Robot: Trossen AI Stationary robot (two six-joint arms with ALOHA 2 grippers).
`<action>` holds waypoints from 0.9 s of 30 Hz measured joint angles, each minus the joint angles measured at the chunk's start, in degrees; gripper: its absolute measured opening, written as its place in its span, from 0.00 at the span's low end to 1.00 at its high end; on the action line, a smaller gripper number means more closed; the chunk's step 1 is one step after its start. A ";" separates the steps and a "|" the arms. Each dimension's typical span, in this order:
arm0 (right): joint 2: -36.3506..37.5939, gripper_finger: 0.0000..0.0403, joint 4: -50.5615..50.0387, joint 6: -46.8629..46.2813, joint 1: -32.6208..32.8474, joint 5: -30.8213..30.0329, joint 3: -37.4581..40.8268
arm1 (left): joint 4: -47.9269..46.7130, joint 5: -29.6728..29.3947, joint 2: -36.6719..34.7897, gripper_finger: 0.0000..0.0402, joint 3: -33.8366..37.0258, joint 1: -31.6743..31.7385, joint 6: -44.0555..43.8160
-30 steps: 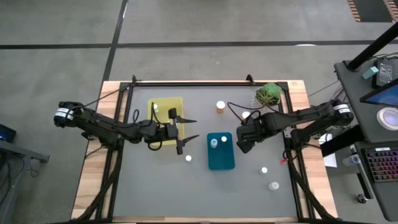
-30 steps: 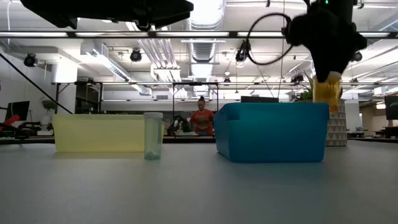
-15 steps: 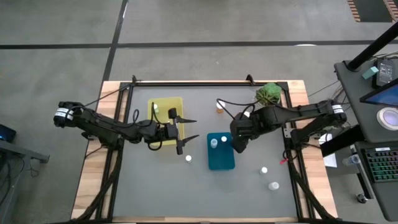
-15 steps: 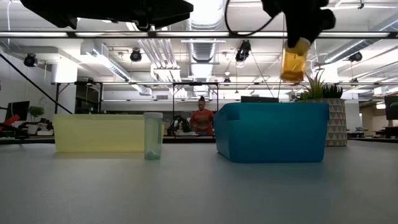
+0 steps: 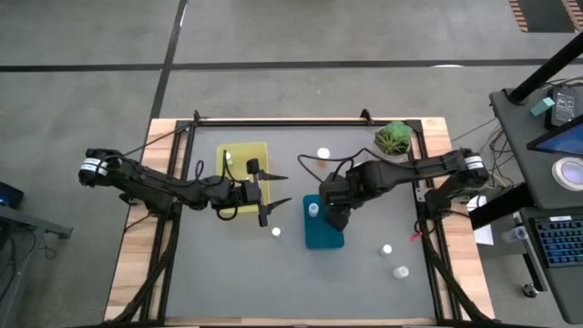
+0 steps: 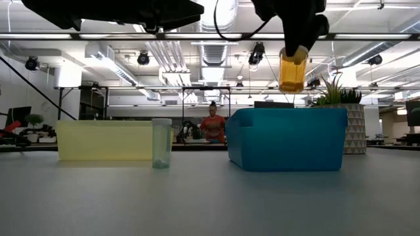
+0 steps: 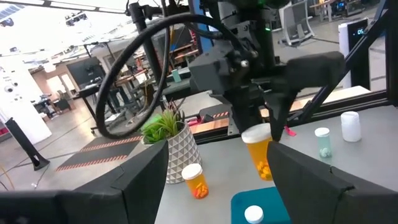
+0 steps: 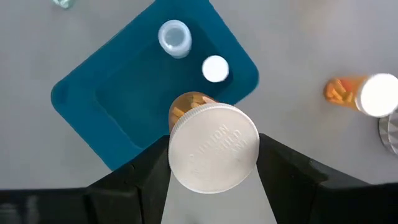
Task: Pick and place medicine bottles into bin by pill shape (circle, oval)
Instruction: Put the bottom orange capsule bottle into the blue bin
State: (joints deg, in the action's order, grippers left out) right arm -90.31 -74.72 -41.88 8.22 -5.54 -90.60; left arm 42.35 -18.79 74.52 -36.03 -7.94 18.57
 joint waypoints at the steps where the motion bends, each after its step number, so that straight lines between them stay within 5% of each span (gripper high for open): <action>1: -0.62 0.51 0.01 0.85 0.05 0.03 -0.42 | 0.00 0.00 0.00 0.64 0.00 0.00 0.00; 27: -9.32 0.51 7.09 7.16 5.47 0.00 -1.51 | -0.49 0.01 0.02 0.64 0.00 0.00 -0.17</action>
State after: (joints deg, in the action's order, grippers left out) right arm -99.63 -67.63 -34.72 13.69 -5.54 -92.11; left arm 41.85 -18.78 74.54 -36.03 -7.94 18.40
